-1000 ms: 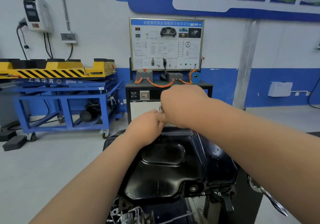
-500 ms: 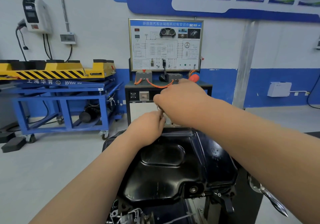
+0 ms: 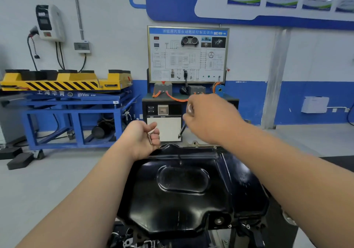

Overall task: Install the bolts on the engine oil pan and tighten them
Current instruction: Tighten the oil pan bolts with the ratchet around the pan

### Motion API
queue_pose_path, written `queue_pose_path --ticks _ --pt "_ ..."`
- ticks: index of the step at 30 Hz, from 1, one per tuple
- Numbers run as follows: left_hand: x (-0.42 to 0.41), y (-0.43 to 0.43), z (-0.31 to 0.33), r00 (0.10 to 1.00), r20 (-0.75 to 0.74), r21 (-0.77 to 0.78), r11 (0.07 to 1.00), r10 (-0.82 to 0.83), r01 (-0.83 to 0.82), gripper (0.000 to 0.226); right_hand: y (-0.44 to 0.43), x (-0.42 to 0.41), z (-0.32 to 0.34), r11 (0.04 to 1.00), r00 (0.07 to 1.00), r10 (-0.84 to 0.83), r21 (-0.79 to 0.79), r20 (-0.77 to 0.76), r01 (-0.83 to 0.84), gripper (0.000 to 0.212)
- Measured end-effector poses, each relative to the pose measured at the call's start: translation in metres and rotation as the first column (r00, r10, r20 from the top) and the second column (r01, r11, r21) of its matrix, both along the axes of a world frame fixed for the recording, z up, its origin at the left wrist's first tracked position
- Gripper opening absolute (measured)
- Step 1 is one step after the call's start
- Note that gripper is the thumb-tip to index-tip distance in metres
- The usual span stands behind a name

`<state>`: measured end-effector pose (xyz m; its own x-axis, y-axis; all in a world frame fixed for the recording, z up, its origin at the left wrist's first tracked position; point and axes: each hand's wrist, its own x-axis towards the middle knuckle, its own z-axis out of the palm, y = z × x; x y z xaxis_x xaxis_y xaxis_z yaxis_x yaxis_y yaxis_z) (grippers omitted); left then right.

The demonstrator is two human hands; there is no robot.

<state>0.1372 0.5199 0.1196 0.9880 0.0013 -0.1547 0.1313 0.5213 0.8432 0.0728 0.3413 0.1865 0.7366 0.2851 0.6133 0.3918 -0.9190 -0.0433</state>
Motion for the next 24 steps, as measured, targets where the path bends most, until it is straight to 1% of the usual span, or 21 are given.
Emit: queue_pose_path --ticks 1,2,4,5,6,7,8,9,10,11,12,13,14,15,17,18,19,21,22,23,24 --pt "0.003 0.007 0.002 0.997 -0.072 -0.178 0.983 0.039 -0.052 0.030 -0.002 0.001 0.006 0.998 0.999 0.012 0.054 0.043 -0.014 0.024" --pt "0.005 0.010 0.003 0.985 -0.135 -0.286 0.948 0.103 -0.139 0.034 -0.002 0.002 0.011 0.991 0.996 0.024 0.127 0.081 -0.035 0.025" --pt "0.010 0.011 0.003 0.952 -0.226 -0.401 0.871 0.207 -0.285 0.042 0.001 0.006 0.016 0.952 0.993 0.052 0.296 0.106 -0.082 0.023" --pt "0.012 0.009 0.002 0.940 -0.256 -0.436 0.842 0.223 -0.319 0.044 0.003 0.008 0.014 0.914 0.993 0.077 0.392 0.093 -0.108 0.021" --pt "0.012 0.007 0.001 0.938 -0.268 -0.459 0.826 0.222 -0.326 0.043 0.005 0.011 0.011 0.856 0.992 0.109 0.500 0.070 -0.130 0.019" --pt "0.012 0.006 0.000 0.942 -0.258 -0.468 0.825 0.216 -0.317 0.040 0.007 0.015 0.007 0.776 0.989 0.143 0.614 0.048 -0.142 0.017" --pt "0.012 0.006 -0.002 0.949 -0.239 -0.466 0.833 0.208 -0.300 0.038 0.007 0.020 0.002 0.662 0.983 0.180 0.736 0.031 -0.144 0.015" --pt "0.013 0.006 -0.003 0.955 -0.217 -0.444 0.851 0.202 -0.281 0.037 0.007 0.026 -0.002 0.499 0.974 0.227 0.857 0.014 -0.128 0.014" --pt "0.012 0.007 -0.004 0.961 -0.194 -0.411 0.873 0.197 -0.262 0.034 0.007 0.034 -0.006 0.287 0.957 0.289 0.954 -0.004 -0.082 0.012" --pt "0.013 0.007 -0.004 0.967 -0.172 -0.380 0.893 0.190 -0.243 0.031 0.008 0.042 -0.010 0.056 0.932 0.362 0.998 -0.016 -0.004 0.012" --pt "0.013 0.008 -0.003 0.971 -0.153 -0.356 0.906 0.183 -0.227 0.030 0.009 0.050 -0.015 -0.152 0.900 0.435 0.984 -0.019 0.094 0.011" --pt "0.015 0.009 -0.003 0.975 -0.135 -0.343 0.914 0.179 -0.216 0.028 0.012 0.057 -0.021 -0.309 0.869 0.494 0.931 -0.016 0.193 0.011" --pt "0.018 0.010 -0.002 0.977 -0.122 -0.338 0.918 0.175 -0.207 0.026 0.016 0.064 -0.029 -0.422 0.843 0.537 0.865 -0.004 0.273 0.012" --pt "0.021 0.011 -0.001 0.978 -0.116 -0.335 0.920 0.172 -0.201 0.021 0.020 0.070 -0.038 -0.501 0.823 0.568 0.800 0.015 0.331 0.013" --pt "0.026 0.010 0.002 0.980 -0.116 -0.311 0.931 0.160 -0.189 0.013 0.026 0.079 -0.054 -0.599 0.792 0.608 0.687 0.056 0.411 0.016" --pt "0.029 0.009 0.003 0.983 -0.109 -0.265 0.948 0.150 -0.174 0.011 0.028 0.083 -0.060 -0.632 0.781 0.619 0.641 0.080 0.436 0.016" --pt "0.031 0.008 0.004 0.987 -0.094 -0.189 0.971 0.131 -0.147 0.013 0.029 0.086 -0.063 -0.657 0.774 0.624 0.605 0.103 0.449 0.016" --pt "0.037 0.004 0.006 0.994 -0.064 0.044 0.995 0.089 -0.086 0.026 0.028 0.090 -0.065 -0.692 0.776 0.616 0.563 0.136 0.451 0.016" --pt "0.040 0.001 0.007 0.996 -0.045 0.204 0.976 0.083 -0.072 0.028 0.026 0.091 -0.066 -0.702 0.777 0.613 0.551 0.145 0.451 0.016" --pt "0.043 -0.002 0.006 0.996 -0.021 0.378 0.923 0.086 -0.071 0.029 0.025 0.091 -0.066 -0.705 0.774 0.615 0.544 0.151 0.455 0.016" --pt "0.046 -0.003 0.005 0.996 0.004 0.530 0.844 0.094 -0.082 0.030 0.023 0.091 -0.067 -0.702 0.767 0.623 0.542 0.154 0.461 0.016"
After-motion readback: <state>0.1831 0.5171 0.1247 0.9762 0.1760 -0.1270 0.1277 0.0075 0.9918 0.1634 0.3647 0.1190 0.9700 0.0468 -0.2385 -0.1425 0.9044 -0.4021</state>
